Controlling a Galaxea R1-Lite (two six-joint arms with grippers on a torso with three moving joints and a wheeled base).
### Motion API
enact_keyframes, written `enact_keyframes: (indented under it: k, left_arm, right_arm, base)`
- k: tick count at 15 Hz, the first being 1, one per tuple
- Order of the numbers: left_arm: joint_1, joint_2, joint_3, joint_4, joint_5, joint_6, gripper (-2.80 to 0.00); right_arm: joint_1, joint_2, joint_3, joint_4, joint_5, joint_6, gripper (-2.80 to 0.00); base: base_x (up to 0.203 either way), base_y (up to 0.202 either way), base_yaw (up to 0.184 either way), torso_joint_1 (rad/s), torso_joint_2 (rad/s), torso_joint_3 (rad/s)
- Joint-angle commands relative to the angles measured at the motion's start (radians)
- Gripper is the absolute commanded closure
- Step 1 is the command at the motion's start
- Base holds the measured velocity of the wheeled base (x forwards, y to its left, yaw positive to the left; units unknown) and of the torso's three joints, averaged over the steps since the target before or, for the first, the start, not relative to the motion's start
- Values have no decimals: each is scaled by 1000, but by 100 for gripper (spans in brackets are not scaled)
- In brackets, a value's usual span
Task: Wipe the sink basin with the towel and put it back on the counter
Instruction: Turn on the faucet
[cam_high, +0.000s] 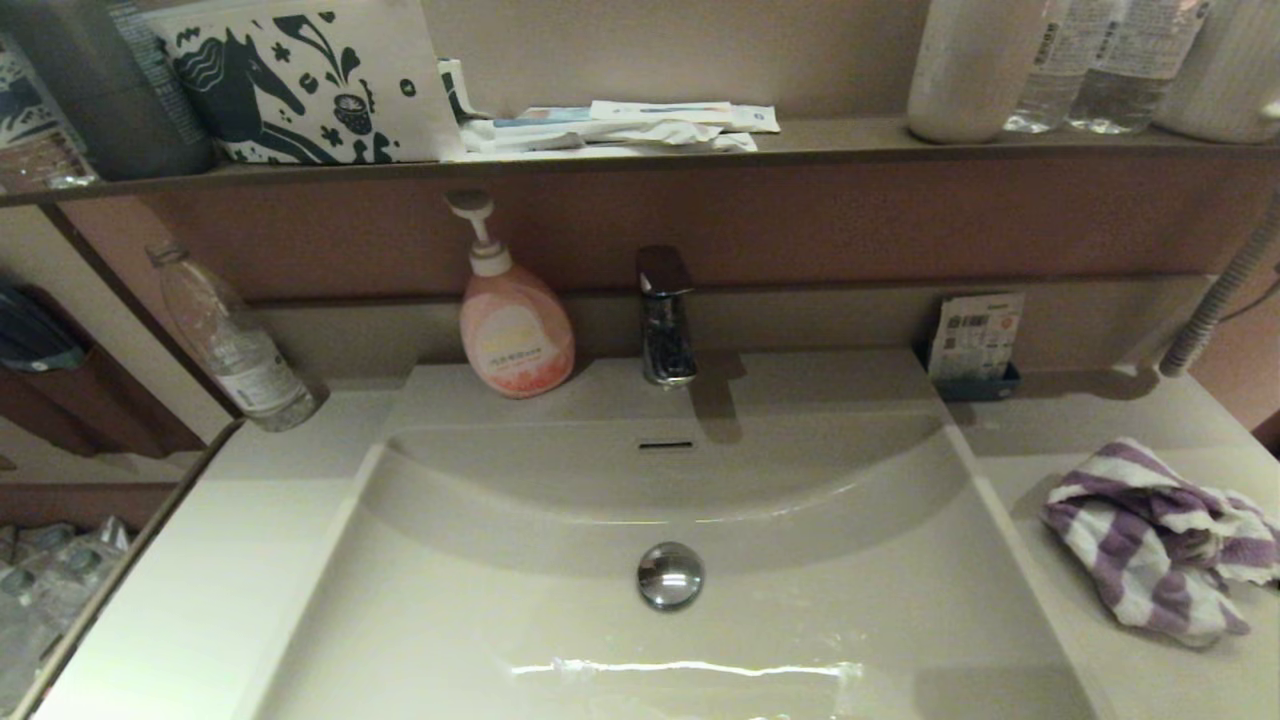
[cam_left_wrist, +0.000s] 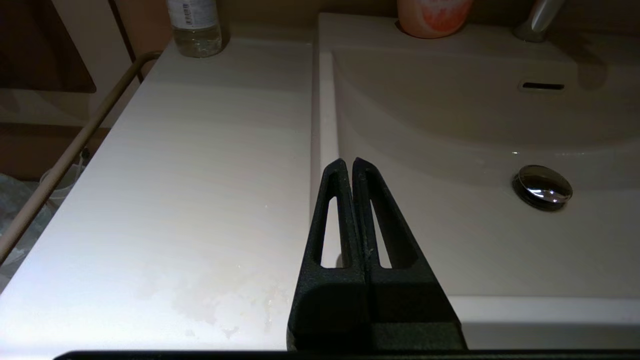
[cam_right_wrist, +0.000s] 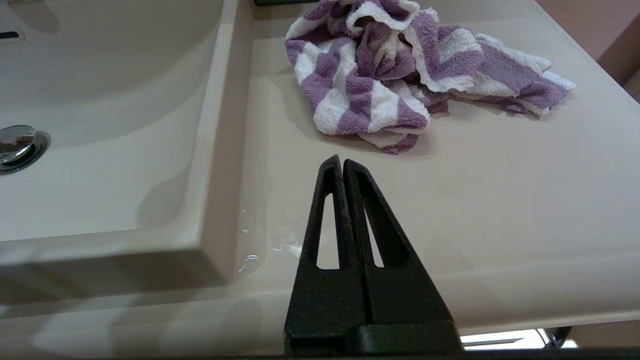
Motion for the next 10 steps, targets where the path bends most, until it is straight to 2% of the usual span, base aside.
enact_keyframes:
  k: [1, 5, 8, 10]
  left_arm:
    - [0, 1, -33, 8, 0, 2, 0]
    - [-1, 26, -105, 74, -10, 3, 0]
    - [-4, 127, -146, 69, -14, 4, 0]
    - [-4, 232, -207, 66, -51, 4, 0]
  right_arm:
    - [0, 0, 0, 0, 0, 1, 0]
    - [0, 0, 0, 0, 0, 1, 0]
    - [0, 0, 0, 0, 0, 1, 0]
    - [0, 0, 0, 0, 0, 1, 0]
  base:
    - [0, 0, 0, 0, 0, 0]
    - [0, 0, 0, 0, 0, 0]
    - [0, 0, 0, 0, 0, 0]
    - [0, 0, 0, 0, 0, 0]
